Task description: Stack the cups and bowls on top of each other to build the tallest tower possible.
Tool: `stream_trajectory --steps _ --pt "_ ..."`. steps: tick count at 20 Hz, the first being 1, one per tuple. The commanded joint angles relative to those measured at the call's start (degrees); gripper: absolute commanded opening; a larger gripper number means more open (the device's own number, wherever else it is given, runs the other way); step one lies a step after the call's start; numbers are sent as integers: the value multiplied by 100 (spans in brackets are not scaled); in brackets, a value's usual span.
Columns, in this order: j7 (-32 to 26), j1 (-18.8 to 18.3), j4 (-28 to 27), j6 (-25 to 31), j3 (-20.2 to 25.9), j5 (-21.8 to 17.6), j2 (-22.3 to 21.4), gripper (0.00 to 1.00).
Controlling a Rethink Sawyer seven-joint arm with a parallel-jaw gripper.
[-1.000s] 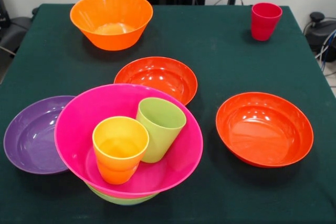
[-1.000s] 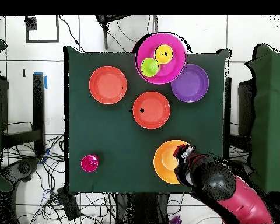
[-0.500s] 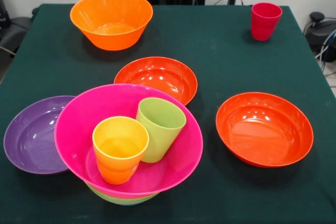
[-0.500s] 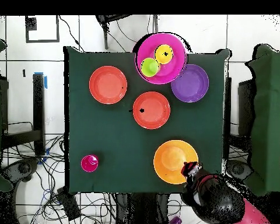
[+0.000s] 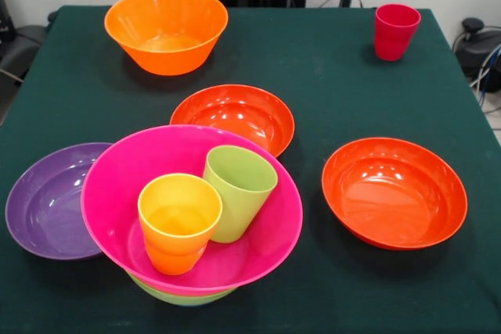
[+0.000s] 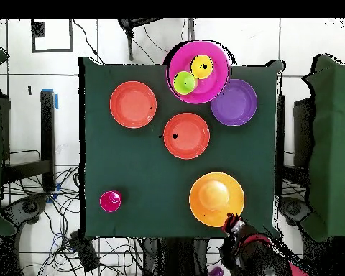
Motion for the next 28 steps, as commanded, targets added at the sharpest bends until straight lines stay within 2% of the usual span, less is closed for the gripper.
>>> stream_trajectory --steps 1,4,11,19,28 --pt "-112 13 563 -576 394 -995 657 100" --pt "42 106 407 -720 232 -1240 924 100" --pt "371 412 23 -957 -38 -1547 1429 100" --pt "551 722 -177 -1207 -322 -1658 1714 100" --pt "564 1010 -666 -1600 -607 -1708 2430 100"
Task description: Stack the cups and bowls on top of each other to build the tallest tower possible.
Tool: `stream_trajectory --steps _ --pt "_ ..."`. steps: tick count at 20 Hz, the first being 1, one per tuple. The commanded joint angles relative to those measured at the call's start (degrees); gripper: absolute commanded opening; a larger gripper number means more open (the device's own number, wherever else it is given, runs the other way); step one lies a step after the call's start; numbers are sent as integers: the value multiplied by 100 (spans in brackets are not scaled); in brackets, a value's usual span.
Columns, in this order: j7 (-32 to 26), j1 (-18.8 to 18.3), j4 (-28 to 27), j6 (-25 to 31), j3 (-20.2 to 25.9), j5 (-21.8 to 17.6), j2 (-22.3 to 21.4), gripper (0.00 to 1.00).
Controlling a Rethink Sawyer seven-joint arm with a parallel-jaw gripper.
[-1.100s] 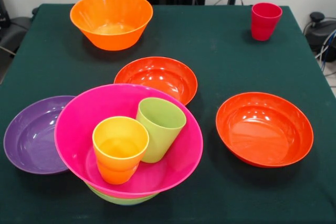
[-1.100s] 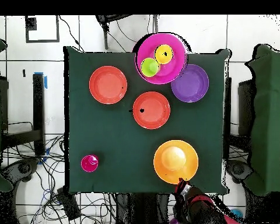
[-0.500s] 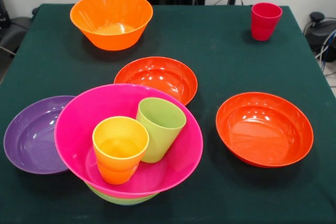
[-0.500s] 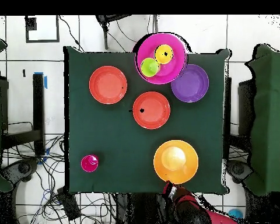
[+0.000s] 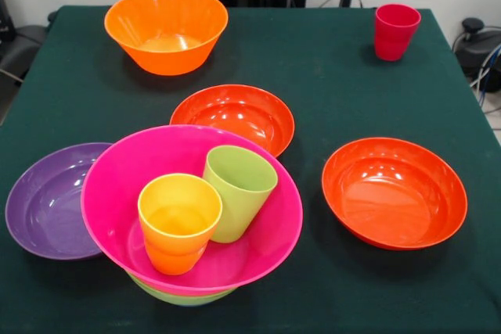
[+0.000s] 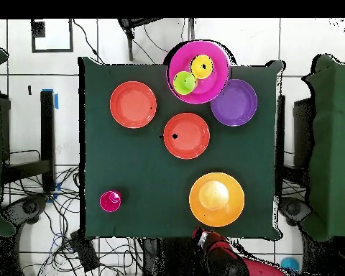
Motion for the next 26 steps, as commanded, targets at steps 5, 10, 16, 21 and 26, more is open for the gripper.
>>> stream_trajectory --steps 5,10,16,21,26 --pt "523 411 -992 -573 -129 -283 1028 100" --pt "530 518 -1106 -639 -281 -255 1174 100" --pt "602 772 -1412 -906 -696 -263 1627 100" --pt "559 828 -1717 -1096 -796 -254 2036 100" --pt "485 825 -1778 -994 -800 -219 2068 100"
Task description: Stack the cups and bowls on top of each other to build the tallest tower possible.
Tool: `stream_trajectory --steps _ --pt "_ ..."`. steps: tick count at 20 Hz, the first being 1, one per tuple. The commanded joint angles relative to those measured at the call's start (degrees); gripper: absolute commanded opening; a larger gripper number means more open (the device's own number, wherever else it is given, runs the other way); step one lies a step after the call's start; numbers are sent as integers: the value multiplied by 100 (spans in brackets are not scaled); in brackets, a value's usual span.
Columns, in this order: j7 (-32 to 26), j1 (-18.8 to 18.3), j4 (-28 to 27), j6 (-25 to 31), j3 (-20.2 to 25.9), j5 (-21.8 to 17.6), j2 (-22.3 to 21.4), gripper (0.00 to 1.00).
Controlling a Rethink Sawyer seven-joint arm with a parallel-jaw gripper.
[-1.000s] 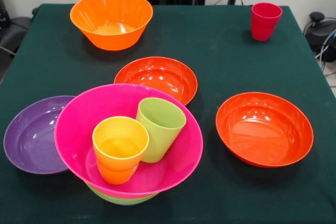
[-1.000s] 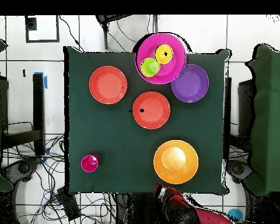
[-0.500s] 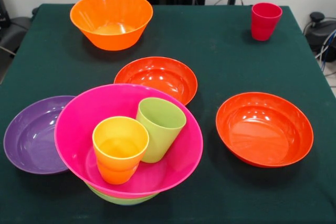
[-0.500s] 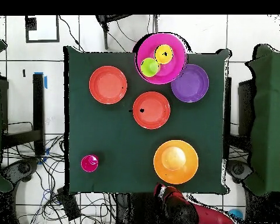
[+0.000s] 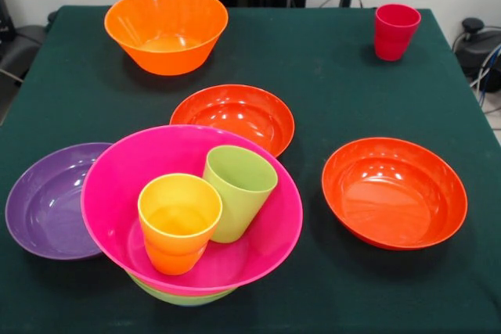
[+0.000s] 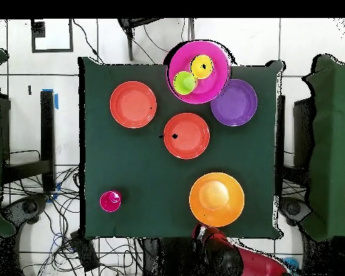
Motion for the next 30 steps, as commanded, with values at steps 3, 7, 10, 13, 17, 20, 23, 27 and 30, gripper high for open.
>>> stream_trajectory --steps 3,7,10,13,17,20,23,27,30 --pt "484 224 -946 -328 144 -208 564 100" --pt "493 264 -1129 -427 113 -202 790 100" --pt "507 295 -1271 -509 82 -190 959 100" --pt "537 311 -1364 -565 68 -169 1097 100" --pt "572 333 -1458 -634 114 -140 1280 100" --pt "566 282 -1331 -558 218 -151 1169 100" --pt "538 197 -912 -292 309 -147 653 100" --pt "402 -48 -533 187 569 -126 -20 100" --pt "242 -298 -301 605 826 -70 -504 100"
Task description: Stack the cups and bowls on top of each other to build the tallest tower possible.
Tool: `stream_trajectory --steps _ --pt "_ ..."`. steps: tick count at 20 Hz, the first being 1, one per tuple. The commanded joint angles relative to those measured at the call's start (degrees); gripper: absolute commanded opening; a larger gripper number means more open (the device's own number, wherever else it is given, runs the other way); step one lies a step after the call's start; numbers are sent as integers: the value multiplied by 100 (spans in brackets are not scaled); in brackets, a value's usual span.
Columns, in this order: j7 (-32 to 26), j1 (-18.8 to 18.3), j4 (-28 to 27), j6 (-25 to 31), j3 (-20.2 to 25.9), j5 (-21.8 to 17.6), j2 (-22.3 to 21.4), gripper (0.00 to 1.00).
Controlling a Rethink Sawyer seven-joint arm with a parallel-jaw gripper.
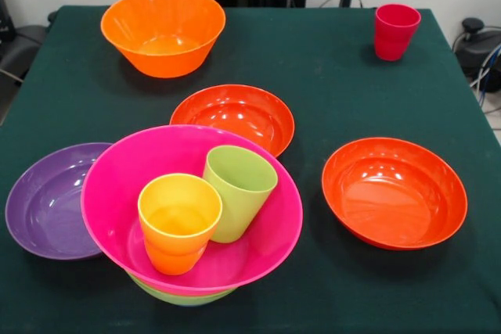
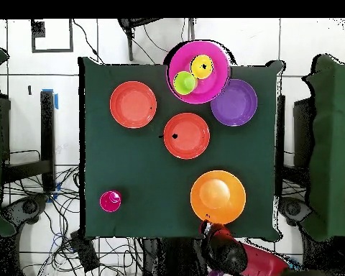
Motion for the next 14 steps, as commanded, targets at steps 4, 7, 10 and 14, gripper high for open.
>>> stream_trajectory --steps 4,7,10,14 --pt "90 -506 458 1299 1370 103 -1626 100" --pt "21 -663 503 1591 1688 247 -1864 100" --pt "-36 -781 624 1941 1939 428 -2202 100" --pt "-6 -802 768 2190 2062 546 -2546 100"
